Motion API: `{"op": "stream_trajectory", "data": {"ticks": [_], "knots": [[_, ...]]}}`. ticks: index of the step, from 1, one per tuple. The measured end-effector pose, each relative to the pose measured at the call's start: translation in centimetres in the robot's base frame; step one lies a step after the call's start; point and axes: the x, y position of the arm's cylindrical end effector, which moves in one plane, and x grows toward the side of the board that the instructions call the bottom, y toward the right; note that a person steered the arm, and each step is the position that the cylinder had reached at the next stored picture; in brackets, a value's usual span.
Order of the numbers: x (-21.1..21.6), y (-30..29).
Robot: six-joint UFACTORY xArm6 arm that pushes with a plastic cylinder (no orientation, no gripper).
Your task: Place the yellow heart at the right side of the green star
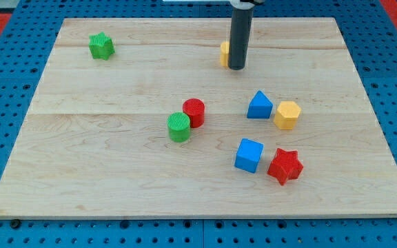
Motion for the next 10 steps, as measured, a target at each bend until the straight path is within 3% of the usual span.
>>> {"op": "stream_trajectory", "data": {"ticks": [2, 4, 7, 10], "knots": [[-2.1, 2.8], [-3.7, -5.5], [-6.6, -6.6], [-7.2, -15.0]]}}
